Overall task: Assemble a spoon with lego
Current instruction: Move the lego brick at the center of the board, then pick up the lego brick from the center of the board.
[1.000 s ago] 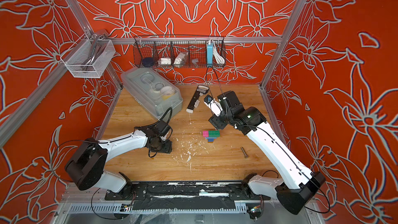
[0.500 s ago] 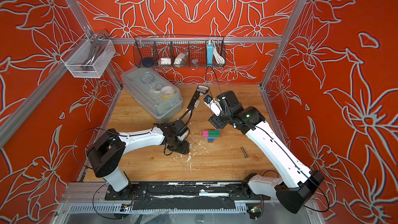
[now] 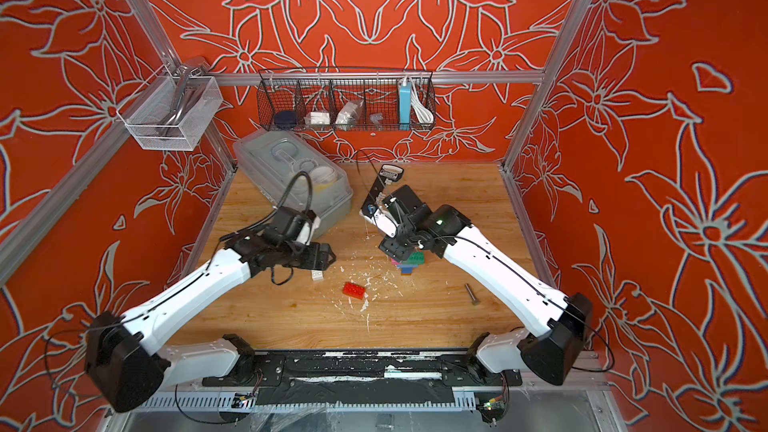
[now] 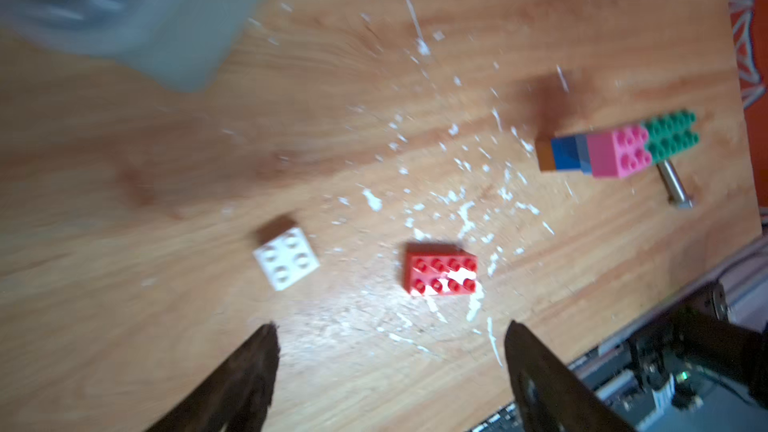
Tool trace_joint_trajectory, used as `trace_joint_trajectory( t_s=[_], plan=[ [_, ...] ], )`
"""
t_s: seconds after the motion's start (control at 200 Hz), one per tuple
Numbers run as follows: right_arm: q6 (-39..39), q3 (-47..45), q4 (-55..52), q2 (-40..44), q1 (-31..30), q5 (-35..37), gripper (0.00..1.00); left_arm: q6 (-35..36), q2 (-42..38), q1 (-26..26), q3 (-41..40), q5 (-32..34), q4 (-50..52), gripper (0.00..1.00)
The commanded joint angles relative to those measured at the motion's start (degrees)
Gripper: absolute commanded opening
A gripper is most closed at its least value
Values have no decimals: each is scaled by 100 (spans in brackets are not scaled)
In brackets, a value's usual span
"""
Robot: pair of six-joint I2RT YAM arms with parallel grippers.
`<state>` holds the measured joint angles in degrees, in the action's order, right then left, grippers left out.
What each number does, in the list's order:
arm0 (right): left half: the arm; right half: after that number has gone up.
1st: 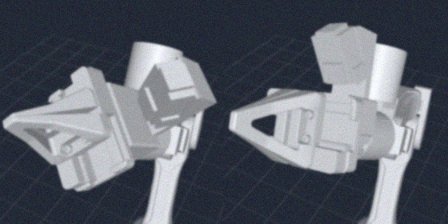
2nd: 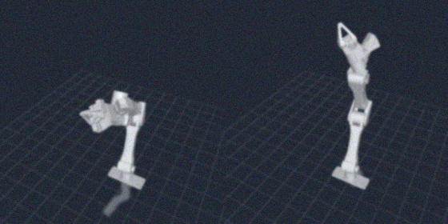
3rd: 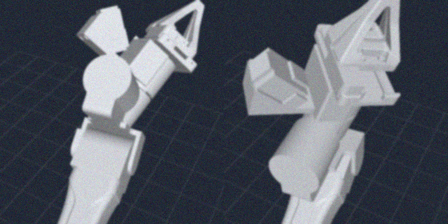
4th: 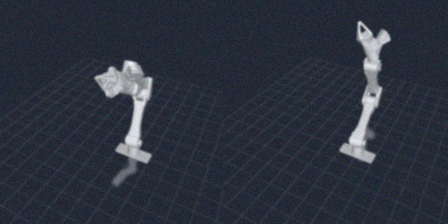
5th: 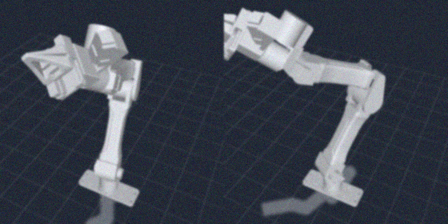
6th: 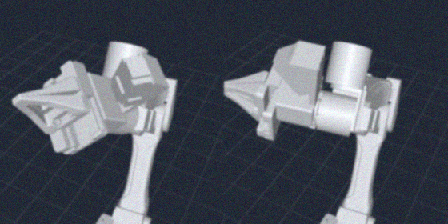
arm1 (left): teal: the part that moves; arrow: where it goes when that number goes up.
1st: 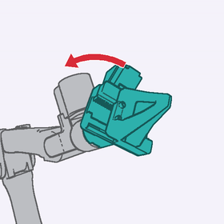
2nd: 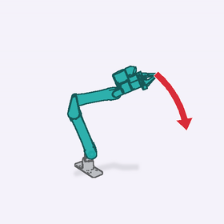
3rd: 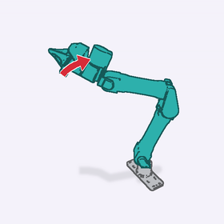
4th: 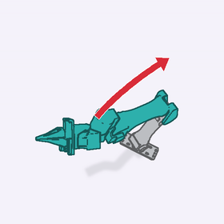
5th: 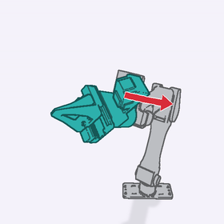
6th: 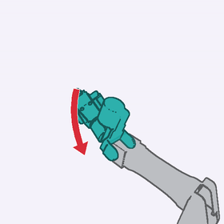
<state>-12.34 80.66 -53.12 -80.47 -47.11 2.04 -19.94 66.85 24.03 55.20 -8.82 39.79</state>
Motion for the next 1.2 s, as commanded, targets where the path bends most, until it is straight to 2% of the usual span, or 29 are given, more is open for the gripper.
trace_joint_trajectory(
  t_s=[0.0, 0.1, 0.21, 0.36, 0.56, 0.791, 1.196],
  plan=[
    [432, -181, 293, -476, -370, -289, 67, 438, -382, -648, -292, -335, 572, 85],
    [555, -172, 524, -1121, -677, -496, 59, 601, -619, -1146, -487, -501, 622, 85],
    [588, -92, 644, -1837, -948, -574, 49, 580, -889, -1329, -719, -542, 497, 86],
    [682, 167, 678, -2662, -1093, -743, 45, 614, -969, -1454, -897, -616, 390, 87],
    [645, 613, 446, -3356, -1236, -801, 44, 637, -971, -1472, -923, -665, 341, 87],
    [697, 706, 282, -3615, -1314, -823, 41, 660, -967, -1489, -932, -717, 311, 87],
    [909, 687, 151, -3575, -1397, -546, 41, 659, -965, -1498, -949, -753, 275, 87]
  ],
)
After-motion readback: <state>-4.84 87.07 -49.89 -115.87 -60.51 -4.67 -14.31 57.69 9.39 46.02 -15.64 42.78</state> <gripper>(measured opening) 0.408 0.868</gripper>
